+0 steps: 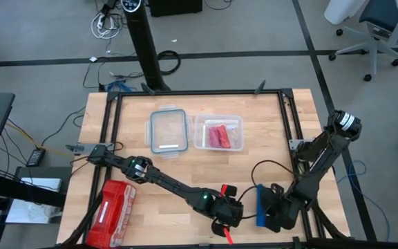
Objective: Roll bandage
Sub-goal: Roll the blue bandage
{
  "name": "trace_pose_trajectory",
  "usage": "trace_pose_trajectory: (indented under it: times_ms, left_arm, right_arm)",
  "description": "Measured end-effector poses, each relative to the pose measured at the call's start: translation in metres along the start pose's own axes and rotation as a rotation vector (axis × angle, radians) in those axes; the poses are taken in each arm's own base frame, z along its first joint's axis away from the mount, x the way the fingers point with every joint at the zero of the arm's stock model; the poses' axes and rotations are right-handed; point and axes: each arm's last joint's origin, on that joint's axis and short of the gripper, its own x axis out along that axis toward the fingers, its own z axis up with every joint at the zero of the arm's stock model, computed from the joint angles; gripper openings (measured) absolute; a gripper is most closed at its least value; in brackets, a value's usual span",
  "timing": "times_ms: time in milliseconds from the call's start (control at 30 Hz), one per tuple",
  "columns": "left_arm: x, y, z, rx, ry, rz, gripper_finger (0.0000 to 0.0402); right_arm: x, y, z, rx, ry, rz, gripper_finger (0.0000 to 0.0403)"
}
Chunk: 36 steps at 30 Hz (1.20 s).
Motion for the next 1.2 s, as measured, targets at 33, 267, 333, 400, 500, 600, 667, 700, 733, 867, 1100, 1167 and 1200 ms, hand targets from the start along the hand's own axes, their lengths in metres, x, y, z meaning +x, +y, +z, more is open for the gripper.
trace_pose_trajectory:
  times_ms: [33, 267, 333, 400, 500, 600, 667, 700, 733, 867, 1100, 1167, 1200]
  left_arm:
    - [0.000, 0.000, 0.000, 0.002, -0.005, -0.002, 0.0160]
    - [0.001, 0.000, -0.001, 0.000, 0.011, -0.005, 0.0160]
    - [0.001, 0.000, -0.002, 0.000, 0.016, -0.005, 0.0160]
    - [0.001, 0.000, -0.002, 0.001, 0.021, -0.005, 0.0160]
    - [0.000, 0.000, -0.004, 0.006, 0.042, -0.003, 0.0160]
    - [-0.001, 0.000, -0.005, 0.005, 0.050, -0.002, 0.0160]
    - [-0.002, 0.001, -0.003, 0.003, 0.041, -0.003, 0.0160]
    - [-0.005, 0.001, -0.001, 0.002, 0.027, -0.002, 0.0160]
    - [-0.008, 0.002, 0.001, 0.003, 0.019, 0.001, 0.0160]
    - [-0.020, 0.004, 0.012, -0.004, -0.054, -0.002, 0.0160]
    - [-0.044, -0.004, 0.045, 0.025, -0.362, -0.074, 0.0160]
    - [-0.053, -0.007, 0.056, 0.025, -0.472, -0.107, 0.0160]
    - [-0.059, -0.009, 0.060, 0.033, -0.517, -0.126, 0.0160]
  right_arm:
    - [0.000, 0.000, 0.001, -0.003, -0.009, -0.002, 0.0002]
    - [0.004, -0.008, 0.001, 0.003, 0.009, -0.044, 0.0002]
    - [0.003, -0.009, -0.002, 0.011, 0.030, -0.054, 0.0002]
    - [0.002, -0.010, -0.006, 0.013, 0.042, -0.069, 0.0002]
    - [0.000, -0.012, -0.011, 0.026, 0.076, -0.085, 0.0002]
    - [-0.002, -0.012, -0.017, 0.040, 0.103, -0.094, 0.0002]
    - [-0.002, -0.013, -0.019, 0.046, 0.120, -0.102, 0.0002]
    - [-0.002, -0.014, -0.020, 0.052, 0.140, -0.108, 0.0002]
    - [-0.002, -0.014, -0.021, 0.061, 0.159, -0.116, 0.0002]
    - [-0.002, -0.020, -0.027, 0.065, 0.214, -0.168, 0.0002]
    - [-0.001, -0.020, -0.024, 0.078, 0.122, -0.175, 0.0002]
    - [-0.002, -0.021, -0.024, 0.097, 0.115, -0.186, 0.0002]
    - [-0.002, -0.021, -0.024, 0.102, 0.105, -0.190, 0.0002]
